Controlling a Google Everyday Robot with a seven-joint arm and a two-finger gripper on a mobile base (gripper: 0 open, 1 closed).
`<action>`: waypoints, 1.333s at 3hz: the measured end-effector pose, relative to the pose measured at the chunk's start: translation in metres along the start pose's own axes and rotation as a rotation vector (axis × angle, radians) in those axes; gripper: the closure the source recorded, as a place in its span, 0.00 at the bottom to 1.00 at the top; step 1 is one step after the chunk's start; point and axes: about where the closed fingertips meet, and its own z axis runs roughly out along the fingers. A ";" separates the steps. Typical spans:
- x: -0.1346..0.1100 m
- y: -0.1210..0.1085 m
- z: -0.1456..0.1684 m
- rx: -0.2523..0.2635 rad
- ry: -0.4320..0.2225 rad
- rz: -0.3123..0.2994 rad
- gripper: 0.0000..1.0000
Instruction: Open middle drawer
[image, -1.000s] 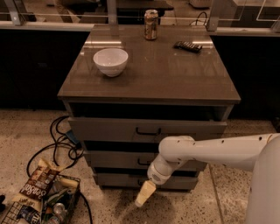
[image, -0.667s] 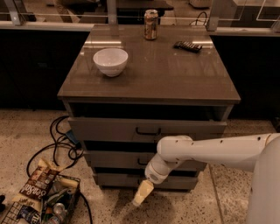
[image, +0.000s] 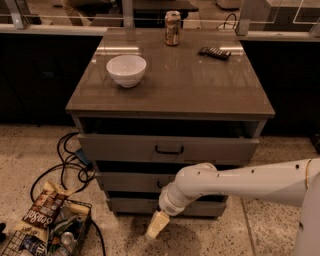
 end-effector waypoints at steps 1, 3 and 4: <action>0.001 0.000 -0.002 0.088 -0.003 -0.034 0.00; -0.002 -0.008 -0.007 0.162 0.021 -0.030 0.00; -0.001 -0.016 -0.003 0.152 0.076 -0.067 0.00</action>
Offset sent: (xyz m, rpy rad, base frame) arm 0.0176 -0.0030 0.0125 -0.1546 -0.2351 -0.0596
